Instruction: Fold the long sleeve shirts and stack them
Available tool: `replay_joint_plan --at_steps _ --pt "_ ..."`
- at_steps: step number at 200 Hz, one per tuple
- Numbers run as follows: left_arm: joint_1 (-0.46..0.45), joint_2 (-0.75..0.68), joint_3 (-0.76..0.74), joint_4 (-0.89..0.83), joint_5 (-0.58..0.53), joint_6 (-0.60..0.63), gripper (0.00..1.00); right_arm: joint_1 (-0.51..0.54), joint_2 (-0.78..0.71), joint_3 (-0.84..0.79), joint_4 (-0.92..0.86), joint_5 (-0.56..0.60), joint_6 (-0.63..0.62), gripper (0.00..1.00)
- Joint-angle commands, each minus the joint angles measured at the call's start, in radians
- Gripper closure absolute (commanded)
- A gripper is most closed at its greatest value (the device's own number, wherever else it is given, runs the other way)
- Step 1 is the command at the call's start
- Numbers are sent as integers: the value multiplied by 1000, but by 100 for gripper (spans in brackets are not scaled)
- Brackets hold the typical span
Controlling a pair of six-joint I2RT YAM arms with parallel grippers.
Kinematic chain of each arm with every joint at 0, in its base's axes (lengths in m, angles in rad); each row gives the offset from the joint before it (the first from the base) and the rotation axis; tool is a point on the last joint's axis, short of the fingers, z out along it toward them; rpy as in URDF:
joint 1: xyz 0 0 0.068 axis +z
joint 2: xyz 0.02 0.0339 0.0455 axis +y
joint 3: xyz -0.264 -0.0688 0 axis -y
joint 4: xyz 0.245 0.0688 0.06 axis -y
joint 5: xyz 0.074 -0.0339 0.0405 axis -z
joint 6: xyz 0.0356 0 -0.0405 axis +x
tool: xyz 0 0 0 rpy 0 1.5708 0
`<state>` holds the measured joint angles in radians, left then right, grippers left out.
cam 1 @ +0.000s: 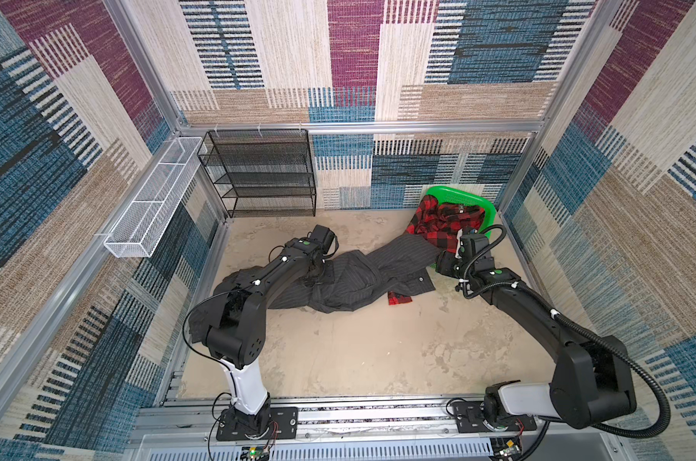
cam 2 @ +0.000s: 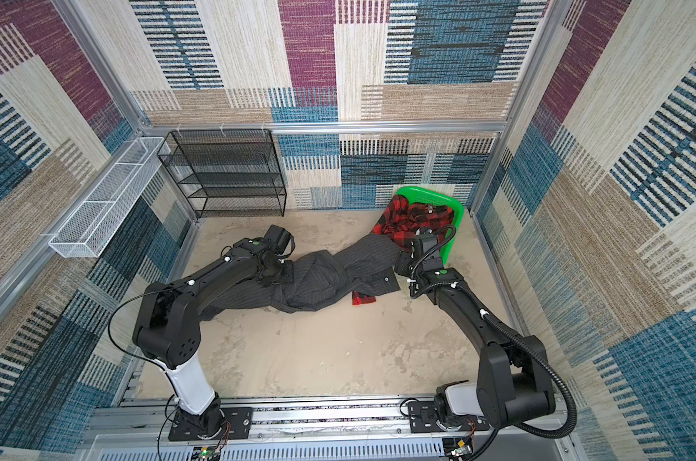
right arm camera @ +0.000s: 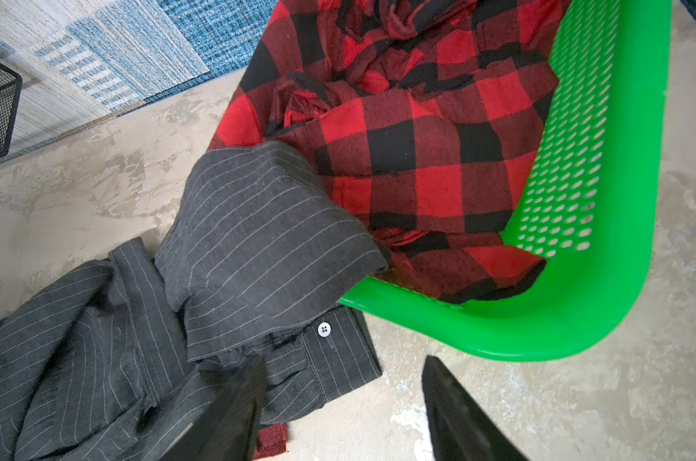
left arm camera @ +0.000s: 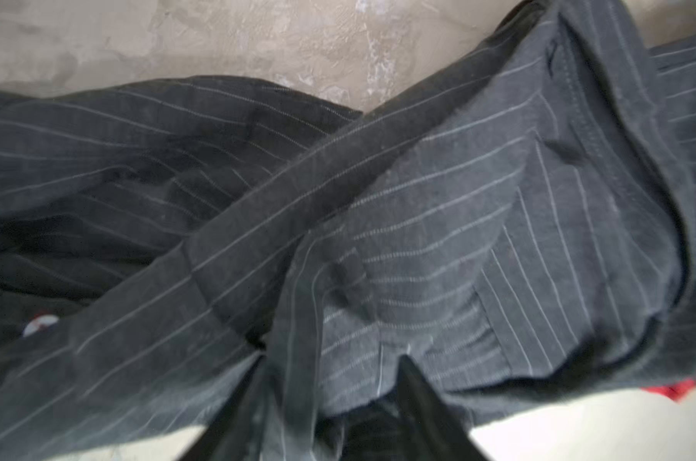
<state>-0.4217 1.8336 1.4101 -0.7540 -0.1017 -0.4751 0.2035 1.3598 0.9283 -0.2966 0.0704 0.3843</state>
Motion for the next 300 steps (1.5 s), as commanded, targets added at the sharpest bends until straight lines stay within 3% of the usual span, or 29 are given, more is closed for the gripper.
replay_joint_plan --at_steps 1,18,49,81,123,160,207,254,300 --pt "-4 -6 1 27 -24 4 77 2 14 4 30 -7 2 35" --pt "-12 -51 -26 49 -16 6 100 2 25 10 36 -13 4 35" --pt "-16 -206 -96 70 31 29 100 4 52 51 39 -28 4 36" --pt "-17 -491 -232 106 84 77 100 6 108 142 28 -33 -7 36" --pt "6 -813 -394 73 -134 72 100 13 285 352 3 -51 -13 35" --pt "23 -994 -514 146 -211 44 100 35 515 603 -63 -49 -7 35" --pt "45 -1042 -534 89 -357 -15 100 42 766 855 -128 -41 50 34" --pt "122 -1105 -526 55 -413 -50 100 42 902 996 -180 -17 65 34" --pt "258 -1061 -517 96 -281 -58 100 33 858 911 -176 63 17 51"
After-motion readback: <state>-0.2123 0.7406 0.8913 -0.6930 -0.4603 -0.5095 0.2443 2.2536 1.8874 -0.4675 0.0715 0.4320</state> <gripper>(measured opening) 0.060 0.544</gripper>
